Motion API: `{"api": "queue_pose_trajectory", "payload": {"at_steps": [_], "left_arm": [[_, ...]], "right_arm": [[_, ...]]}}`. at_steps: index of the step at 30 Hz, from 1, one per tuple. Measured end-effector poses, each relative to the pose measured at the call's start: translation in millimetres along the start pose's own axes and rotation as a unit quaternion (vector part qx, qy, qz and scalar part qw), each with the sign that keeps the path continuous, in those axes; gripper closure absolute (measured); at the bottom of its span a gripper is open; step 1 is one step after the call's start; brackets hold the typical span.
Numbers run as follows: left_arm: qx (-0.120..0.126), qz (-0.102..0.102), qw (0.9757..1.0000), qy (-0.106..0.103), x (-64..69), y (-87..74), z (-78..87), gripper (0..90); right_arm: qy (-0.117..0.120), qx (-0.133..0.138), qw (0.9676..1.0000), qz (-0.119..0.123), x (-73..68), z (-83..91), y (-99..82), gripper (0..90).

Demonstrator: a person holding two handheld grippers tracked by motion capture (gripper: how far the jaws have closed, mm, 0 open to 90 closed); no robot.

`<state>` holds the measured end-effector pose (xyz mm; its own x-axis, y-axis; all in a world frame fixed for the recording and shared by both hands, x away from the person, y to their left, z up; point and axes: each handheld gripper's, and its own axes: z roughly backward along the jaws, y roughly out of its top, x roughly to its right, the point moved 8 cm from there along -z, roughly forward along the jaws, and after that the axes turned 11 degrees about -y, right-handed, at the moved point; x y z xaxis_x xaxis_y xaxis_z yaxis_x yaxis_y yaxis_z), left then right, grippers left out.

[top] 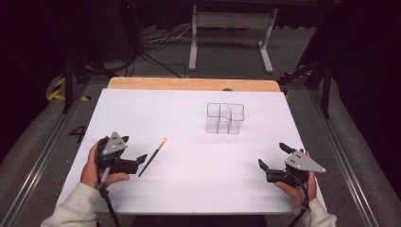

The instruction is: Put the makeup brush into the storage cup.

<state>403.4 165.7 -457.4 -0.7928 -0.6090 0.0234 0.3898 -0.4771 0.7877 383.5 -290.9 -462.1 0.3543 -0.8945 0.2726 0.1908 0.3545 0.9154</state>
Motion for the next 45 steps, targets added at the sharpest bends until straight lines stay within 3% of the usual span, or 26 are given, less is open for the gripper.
{"api": "queue_pose_trajectory", "payload": {"at_steps": [1,2,4,5,8,9,10,11,13,14,15,16,18,19,20,21,23,24,25,26,32,36,40,45], "left_arm": [[-0.029,-0.010,0.9993,-0.020,4.2,6.2,-8.3,10.4],[-0.029,-0.010,0.9993,-0.020,4.2,6.2,-8.3,12.1],[-0.085,-0.008,0.9960,-0.026,3.9,14.7,-22.9,15.4],[-0.100,-0.006,0.9944,-0.034,4.1,16.7,-27.2,16.5],[-0.161,0.009,0.9855,-0.050,1.6,21.6,-43.2,21.7],[-0.183,0.020,0.9814,-0.056,0.6,21.9,-48.0,22.4],[-0.212,0.022,0.9751,-0.059,-1.3,22.4,-54.0,23.3],[-0.224,0.024,0.9721,-0.065,-2.2,23.0,-57.8,24.9],[-0.252,0.035,0.9633,-0.085,-2.9,22.0,-63.4,30.9],[-0.264,0.043,0.9598,-0.085,-3.7,20.6,-65.8,33.4],[-0.280,0.049,0.9547,-0.087,-5.9,17.8,-68.2,37.0],[-0.280,0.049,0.9547,-0.087,-5.9,17.8,-68.2,39.1],[-0.298,0.061,0.9475,-0.099,-7.5,12.2,-71.4,47.0],[-0.308,0.055,0.9445,-0.099,-9.4,9.8,-71.8,48.3],[-0.308,0.055,0.9445,-0.099,-9.4,9.8,-71.8,50.3],[-0.323,0.051,0.9396,-0.100,-9.7,5.5,-73.4,53.4],[-0.335,0.049,0.9353,-0.104,-9.7,1.3,-76.3,57.0],[-0.335,0.049,0.9353,-0.104,-9.7,1.3,-76.3,61.4],[-0.335,0.043,0.9372,-0.088,-12.2,1.9,-76.7,61.4],[-0.337,0.042,0.9364,-0.088,-12.4,2.0,-76.7,69.8],[-0.347,0.021,0.9344,-0.080,-10.0,2.4,-77.7,82.5],[-0.354,0.013,0.9319,-0.078,-9.6,2.7,-77.4,82.6],[-0.346,0.015,0.9348,-0.078,-9.3,2.1,-77.1,82.6],[-0.343,0.011,0.9361,-0.079,-9.7,2.0,-76.3,82.7]], "right_arm": [[0.000,-0.003,1.0000,0.000,-0.2,-0.6,-0.8,6.1],[0.000,-0.004,1.0000,0.000,-0.2,-0.9,-1.3,6.2],[0.000,-0.007,1.0000,0.000,-0.2,-1.5,-1.8,6.2],[-0.001,-0.009,1.0000,0.001,-0.1,-2.2,-2.3,6.2],[-0.001,-0.014,0.9999,0.004,-0.3,-2.8,-3.1,6.3],[0.000,-0.017,0.9998,0.005,-0.6,-3.2,-3.9,6.4],[0.000,-0.018,0.9998,0.005,-0.7,-3.3,-4.2,6.5],[0.000,-0.019,0.9998,0.005,-0.5,-3.5,-4.6,6.5],[0.001,-0.020,0.9998,0.004,-0.1,-3.7,-5.3,6.5],[0.000,-0.022,0.9998,0.003,0.1,-3.7,-5.8,6.5],[0.001,-0.023,0.9997,0.003,0.4,-3.8,-6.3,6.5],[0.001,-0.023,0.9997,0.003,0.4,-3.8,-6.3,6.5],[0.002,-0.024,0.9997,0.001,0.9,-4.0,-6.9,6.5],[0.002,-0.024,0.9997,0.002,0.9,-4.0,-6.9,6.5],[0.002,-0.024,0.9997,0.002,0.9,-4.0,-6.9,6.5],[0.002,-0.025,0.9997,0.002,0.7,-4.3,-6.9,6.5],[0.000,-0.025,0.9997,0.004,0.7,-4.5,-6.8,6.5],[0.000,-0.025,0.9997,0.004,0.7,-4.5,-6.8,6.5],[0.000,-0.026,0.9996,0.003,0.6,-4.6,-6.9,6.6],[0.000,-0.028,0.9996,0.003,0.3,-4.5,-7.2,6.6],[0.000,-0.033,0.9994,0.007,-0.5,-5.8,-8.4,6.7],[0.000,-0.036,0.9993,0.008,-1.0,-6.3,-9.1,7.3],[-0.002,-0.040,0.9992,0.006,-0.1,-6.5,-10.2,7.3],[-0.003,-0.039,0.9992,0.008,-0.1,-6.3,-9.9,7.3]]}}
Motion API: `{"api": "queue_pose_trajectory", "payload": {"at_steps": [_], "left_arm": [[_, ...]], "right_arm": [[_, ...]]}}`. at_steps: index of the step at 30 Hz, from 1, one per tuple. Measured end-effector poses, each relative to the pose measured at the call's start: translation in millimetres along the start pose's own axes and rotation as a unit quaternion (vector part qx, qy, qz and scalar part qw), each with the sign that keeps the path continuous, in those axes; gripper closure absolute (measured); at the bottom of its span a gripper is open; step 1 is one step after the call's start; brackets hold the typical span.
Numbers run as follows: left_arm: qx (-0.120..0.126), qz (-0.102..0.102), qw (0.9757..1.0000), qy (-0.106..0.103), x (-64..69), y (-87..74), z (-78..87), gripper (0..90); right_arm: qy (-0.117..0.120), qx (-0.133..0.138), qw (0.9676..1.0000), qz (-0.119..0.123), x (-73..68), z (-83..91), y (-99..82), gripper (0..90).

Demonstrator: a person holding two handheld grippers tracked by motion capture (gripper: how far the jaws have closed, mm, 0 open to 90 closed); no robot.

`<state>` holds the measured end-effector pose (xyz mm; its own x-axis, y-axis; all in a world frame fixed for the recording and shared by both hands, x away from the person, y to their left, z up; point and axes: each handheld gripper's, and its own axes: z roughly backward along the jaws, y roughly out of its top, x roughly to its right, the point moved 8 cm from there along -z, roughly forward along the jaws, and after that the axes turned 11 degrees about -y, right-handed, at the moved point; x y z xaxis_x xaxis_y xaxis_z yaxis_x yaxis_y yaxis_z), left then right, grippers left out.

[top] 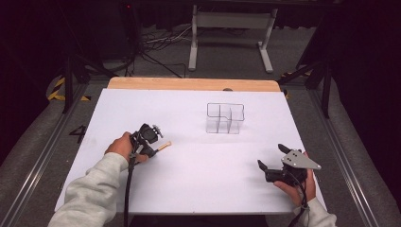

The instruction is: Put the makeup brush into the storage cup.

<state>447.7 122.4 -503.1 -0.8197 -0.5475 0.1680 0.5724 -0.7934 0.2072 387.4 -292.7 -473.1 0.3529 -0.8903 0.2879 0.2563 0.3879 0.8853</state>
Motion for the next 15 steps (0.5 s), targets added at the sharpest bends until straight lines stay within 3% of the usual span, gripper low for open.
{"api": "queue_pose_trajectory", "payload": {"at_steps": [7,15], "left_arm": [[0.010,-0.005,0.9999,0.007,-0.2,0.5,3.2,82.7],[0.060,-0.010,0.9980,0.019,-1.3,1.8,13.2,82.7]], "right_arm": [[0.000,-0.001,1.0000,-0.002,0.8,-0.2,-0.4,7.3],[-0.003,-0.001,1.0000,-0.005,2.2,0.1,-0.5,7.3]]}}
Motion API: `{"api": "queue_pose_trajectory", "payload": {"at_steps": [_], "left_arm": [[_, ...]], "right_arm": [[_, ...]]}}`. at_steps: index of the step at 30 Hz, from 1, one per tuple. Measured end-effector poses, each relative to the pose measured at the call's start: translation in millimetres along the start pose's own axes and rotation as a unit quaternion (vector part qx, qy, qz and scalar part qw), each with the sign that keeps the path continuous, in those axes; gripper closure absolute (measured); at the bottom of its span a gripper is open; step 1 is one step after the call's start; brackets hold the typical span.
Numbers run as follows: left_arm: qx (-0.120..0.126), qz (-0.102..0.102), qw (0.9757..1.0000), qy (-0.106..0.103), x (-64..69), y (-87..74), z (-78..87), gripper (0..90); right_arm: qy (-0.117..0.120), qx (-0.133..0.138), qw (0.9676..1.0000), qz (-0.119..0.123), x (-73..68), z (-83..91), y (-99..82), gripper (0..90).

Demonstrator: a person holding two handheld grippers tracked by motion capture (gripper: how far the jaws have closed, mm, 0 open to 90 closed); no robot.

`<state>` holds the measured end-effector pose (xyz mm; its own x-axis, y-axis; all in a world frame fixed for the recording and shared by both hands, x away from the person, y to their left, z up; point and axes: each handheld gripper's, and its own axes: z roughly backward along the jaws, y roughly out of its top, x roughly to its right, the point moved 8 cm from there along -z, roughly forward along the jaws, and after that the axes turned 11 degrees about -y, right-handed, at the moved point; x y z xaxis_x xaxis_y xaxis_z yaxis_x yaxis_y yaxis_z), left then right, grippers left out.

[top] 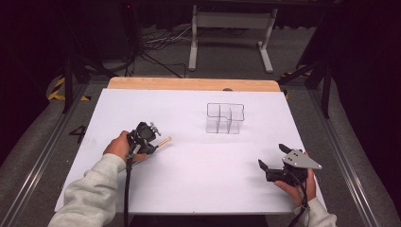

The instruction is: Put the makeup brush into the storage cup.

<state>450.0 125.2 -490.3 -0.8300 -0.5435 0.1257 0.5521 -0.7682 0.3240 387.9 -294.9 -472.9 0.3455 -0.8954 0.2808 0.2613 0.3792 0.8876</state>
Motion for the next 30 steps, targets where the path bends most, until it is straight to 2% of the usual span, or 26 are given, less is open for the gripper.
{"api": "queue_pose_trajectory", "payload": {"at_steps": [6,13,17,21,24,26,27,28,29,30], "left_arm": [[0.045,0.009,0.9989,0.000,-0.2,-1.6,8.4,82.7],[0.081,0.000,0.9966,0.009,0.7,-2.0,18.2,82.8],[0.103,-0.003,0.9947,0.008,2.1,-1.6,22.7,82.8],[0.134,-0.010,0.9910,0.010,3.8,-1.5,29.4,82.8],[0.155,-0.007,0.9878,0.009,3.0,-1.8,33.1,82.7],[0.170,-0.004,0.9854,0.012,1.7,-2.1,35.7,82.8],[0.182,-0.001,0.9832,0.015,1.4,-2.0,37.6,82.8],[0.182,-0.001,0.9832,0.015,1.4,-2.0,37.6,82.8],[0.197,-0.004,0.9802,0.021,0.7,-1.1,40.6,82.7],[0.197,-0.004,0.9802,0.021,0.7,-1.1,40.6,82.8]], "right_arm": [[-0.003,0.001,1.0000,-0.001,1.0,0.2,0.3,7.2],[-0.003,0.001,1.0000,-0.004,1.4,-0.1,0.2,7.2],[-0.003,0.002,1.0000,-0.005,1.7,0.1,0.3,7.2],[-0.004,0.004,1.0000,-0.005,1.5,0.5,0.8,6.9],[-0.003,0.004,1.0000,-0.005,1.7,0.5,0.9,6.5],[-0.004,0.005,1.0000,-0.006,2.1,1.0,1.1,6.3],[-0.004,0.006,1.0000,-0.006,2.3,1.2,1.2,6.3],[-0.005,0.006,1.0000,-0.006,2.5,1.3,1.3,6.3],[-0.005,0.007,0.9999,-0.006,2.8,1.3,1.2,6.3],[-0.005,0.007,0.9999,-0.006,2.8,1.3,1.2,6.3]]}}
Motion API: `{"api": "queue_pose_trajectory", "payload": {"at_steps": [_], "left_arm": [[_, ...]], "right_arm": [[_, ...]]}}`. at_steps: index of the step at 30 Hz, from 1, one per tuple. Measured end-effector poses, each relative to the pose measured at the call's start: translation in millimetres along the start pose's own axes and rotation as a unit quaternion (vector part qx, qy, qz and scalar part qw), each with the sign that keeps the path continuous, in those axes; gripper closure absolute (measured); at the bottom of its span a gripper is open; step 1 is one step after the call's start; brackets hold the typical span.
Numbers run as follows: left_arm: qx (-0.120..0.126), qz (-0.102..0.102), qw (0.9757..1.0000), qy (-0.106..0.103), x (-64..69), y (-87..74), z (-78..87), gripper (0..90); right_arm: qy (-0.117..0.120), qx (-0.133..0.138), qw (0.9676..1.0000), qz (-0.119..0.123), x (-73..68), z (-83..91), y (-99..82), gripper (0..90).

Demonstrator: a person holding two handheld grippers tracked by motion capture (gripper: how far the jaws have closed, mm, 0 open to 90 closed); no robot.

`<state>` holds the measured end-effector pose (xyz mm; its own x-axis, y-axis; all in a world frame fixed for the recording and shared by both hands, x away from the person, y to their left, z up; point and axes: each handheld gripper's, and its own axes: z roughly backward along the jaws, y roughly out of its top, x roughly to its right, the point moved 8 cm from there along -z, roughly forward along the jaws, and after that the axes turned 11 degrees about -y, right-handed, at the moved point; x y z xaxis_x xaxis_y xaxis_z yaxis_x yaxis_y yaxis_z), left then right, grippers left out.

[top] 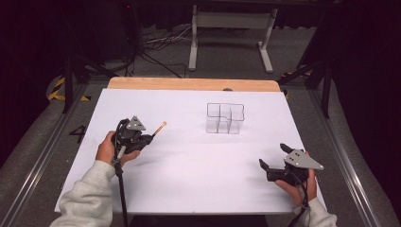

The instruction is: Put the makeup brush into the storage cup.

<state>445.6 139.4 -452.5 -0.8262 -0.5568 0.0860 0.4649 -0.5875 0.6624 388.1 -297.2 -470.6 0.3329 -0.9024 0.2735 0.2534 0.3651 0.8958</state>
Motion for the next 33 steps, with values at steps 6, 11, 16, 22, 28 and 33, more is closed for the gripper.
{"api": "queue_pose_trajectory", "payload": {"at_steps": [6,11,16,22,28,33], "left_arm": [[0.057,-0.015,0.9982,0.011,2.8,10.4,6.0,82.8],[0.087,-0.021,0.9959,0.013,3.5,15.8,7.6,82.7],[0.126,-0.036,0.9913,0.014,5.6,24.0,11.0,82.7],[0.154,-0.042,0.9870,0.022,6.6,31.8,12.9,82.7],[0.187,-0.048,0.9811,0.011,10.4,42.5,14.5,82.7],[0.210,-0.051,0.9764,0.005,11.7,48.9,13.6,82.7]], "right_arm": [[-0.001,0.002,1.0000,-0.003,0.9,0.1,0.2,6.3],[-0.001,0.003,1.0000,-0.004,1.0,0.5,0.5,6.2],[-0.001,0.004,1.0000,-0.004,1.2,0.6,0.7,6.2],[-0.001,0.006,1.0000,-0.006,1.5,0.6,1.0,6.2],[0.000,0.005,1.0000,-0.007,1.3,0.6,0.9,6.2],[-0.001,0.006,1.0000,-0.007,2.0,0.5,0.7,6.2]]}}
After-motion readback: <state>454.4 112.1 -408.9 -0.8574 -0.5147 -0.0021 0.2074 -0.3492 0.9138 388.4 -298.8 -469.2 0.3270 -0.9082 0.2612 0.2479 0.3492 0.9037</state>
